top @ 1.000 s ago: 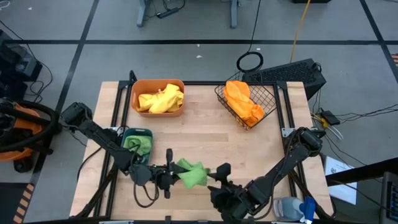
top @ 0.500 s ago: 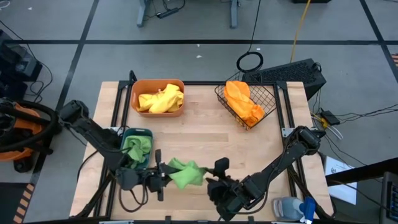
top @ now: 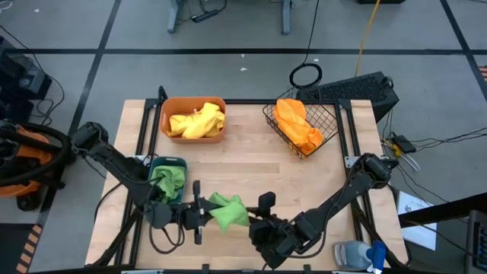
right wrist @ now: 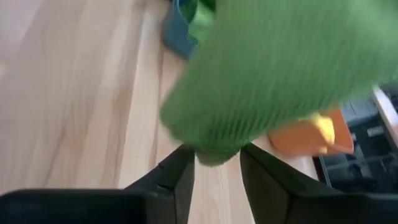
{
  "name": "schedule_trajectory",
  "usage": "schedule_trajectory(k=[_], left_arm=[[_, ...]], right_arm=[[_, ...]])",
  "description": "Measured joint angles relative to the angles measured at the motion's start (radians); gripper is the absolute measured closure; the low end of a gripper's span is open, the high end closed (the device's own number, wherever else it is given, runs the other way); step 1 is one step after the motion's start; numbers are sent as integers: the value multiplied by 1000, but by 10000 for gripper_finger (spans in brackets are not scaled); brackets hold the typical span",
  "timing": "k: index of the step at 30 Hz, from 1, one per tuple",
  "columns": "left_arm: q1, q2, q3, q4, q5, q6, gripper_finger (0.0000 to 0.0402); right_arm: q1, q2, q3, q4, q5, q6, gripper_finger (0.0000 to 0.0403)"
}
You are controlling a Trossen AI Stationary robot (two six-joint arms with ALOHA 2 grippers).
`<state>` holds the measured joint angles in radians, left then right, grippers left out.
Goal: Sort microfiber towel by color & place in baskets
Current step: Put the green microfiber towel into the blue bin
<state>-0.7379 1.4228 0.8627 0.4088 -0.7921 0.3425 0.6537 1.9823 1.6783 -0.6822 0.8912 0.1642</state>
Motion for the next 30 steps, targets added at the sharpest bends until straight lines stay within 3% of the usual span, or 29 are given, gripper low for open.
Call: schedule_trajectory(k=[7,20,24,30], left_arm=[[50,41,0,4,88,-46,366],[143,104,0,5,287,-179,355],[150,118,0,13,314,-181,308],[139,119,0,47,320,-180,198]], right_arm=[[2,0,0,138,-8,-140,306],[-2,1,-1,151,-14,-138,307],[-3,2,-1,149,-18,-132,308],[-5,2,-1,157,-5,-127,308]])
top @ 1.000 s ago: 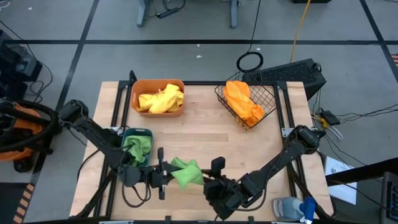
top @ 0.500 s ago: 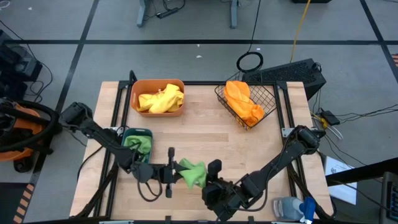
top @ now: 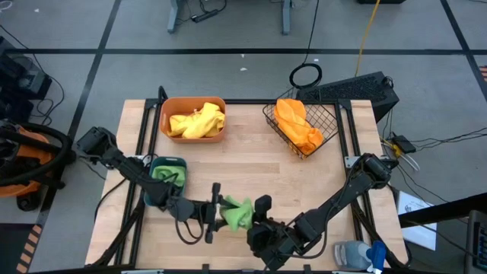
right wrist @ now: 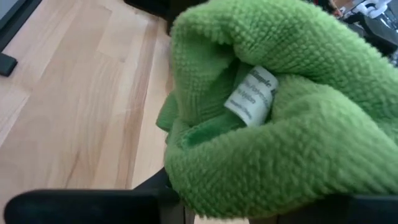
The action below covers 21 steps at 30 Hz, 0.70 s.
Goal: Sort microfiber towel by color & place in baskets
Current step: Put the green microfiber towel into the blue bin
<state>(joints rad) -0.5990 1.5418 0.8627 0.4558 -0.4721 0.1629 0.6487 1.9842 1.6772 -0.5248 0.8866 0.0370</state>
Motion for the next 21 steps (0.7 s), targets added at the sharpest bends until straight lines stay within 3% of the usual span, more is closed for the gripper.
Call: schedule_trajectory(k=[4,7,21], left_arm=[[-5,0,0,26,4,-1,140],[-5,1,0,48,4,0,118],[-5,0,0,54,-41,12,114]], right_arm=[[-2,0,0,7,8,3,308],[-8,0,0,28,9,21,308],[-31,-1,0,87,25,91,307]])
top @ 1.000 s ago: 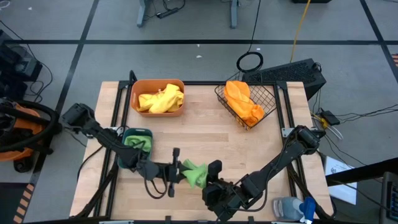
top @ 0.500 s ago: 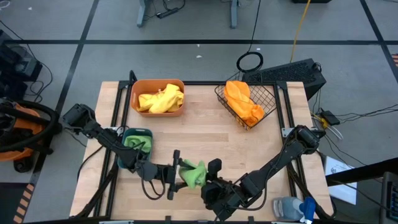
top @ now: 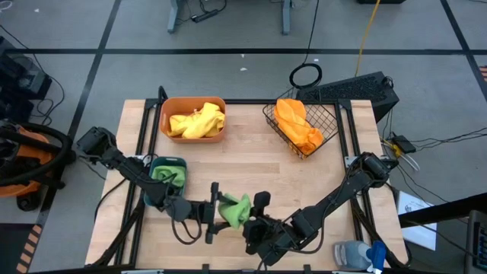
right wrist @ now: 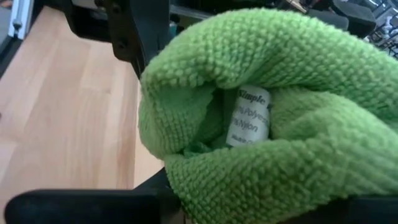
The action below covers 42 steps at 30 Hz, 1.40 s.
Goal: Sort microfiber towel by color & place in baskets
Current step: Put the green microfiber towel into the blue bin
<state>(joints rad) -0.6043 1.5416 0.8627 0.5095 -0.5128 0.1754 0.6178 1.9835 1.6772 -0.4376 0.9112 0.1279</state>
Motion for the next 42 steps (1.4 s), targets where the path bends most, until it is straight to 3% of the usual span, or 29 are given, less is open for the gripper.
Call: schedule_trajectory(k=[6,9,13,20,30,37,42], left_arm=[[0,-2,1,-14,12,15,119],[1,-2,1,-23,13,22,143],[0,-3,1,-22,14,51,211],[3,-3,1,-16,-1,106,364],[-9,-15,0,-9,-26,121,364],[-46,-47,0,-44,-47,122,364],[-90,-75,0,-70,-153,145,364]], right_arm=[[0,0,0,46,-1,-12,307],[-1,0,0,46,-2,-5,307],[0,0,0,53,-6,-4,294],[0,0,0,31,-16,58,243],[8,-1,2,-90,-4,98,158],[28,-6,2,-186,39,135,147],[39,-14,2,-278,7,203,147]])
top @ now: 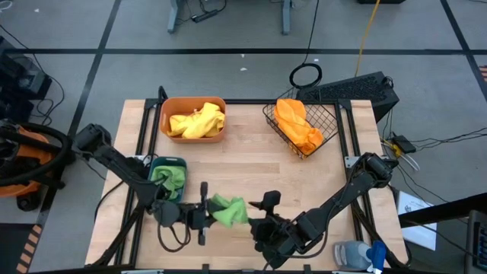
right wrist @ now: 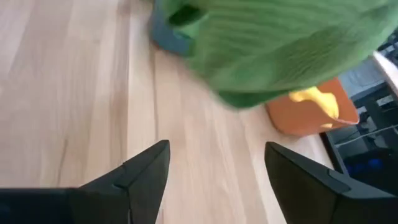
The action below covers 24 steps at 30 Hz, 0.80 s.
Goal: Sort microfiber towel by color & place in baskets
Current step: Put the green microfiber towel into the blue bin
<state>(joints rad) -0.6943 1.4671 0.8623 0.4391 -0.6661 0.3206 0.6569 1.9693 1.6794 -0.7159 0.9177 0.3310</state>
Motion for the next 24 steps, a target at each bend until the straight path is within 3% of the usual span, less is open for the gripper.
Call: schedule_trajectory(k=[6,10,16,24], left_arm=[[-67,-77,0,-188,-217,-60,364],[-124,-147,0,-411,-368,-273,364],[-177,-249,0,-894,-365,-938,360],[-187,-275,0,-1603,-143,-1840,358]], right_arm=[[13,0,0,-108,-71,48,147],[12,0,0,-150,-165,72,147],[12,0,0,-196,-195,139,147],[12,0,0,-196,-187,138,147]])
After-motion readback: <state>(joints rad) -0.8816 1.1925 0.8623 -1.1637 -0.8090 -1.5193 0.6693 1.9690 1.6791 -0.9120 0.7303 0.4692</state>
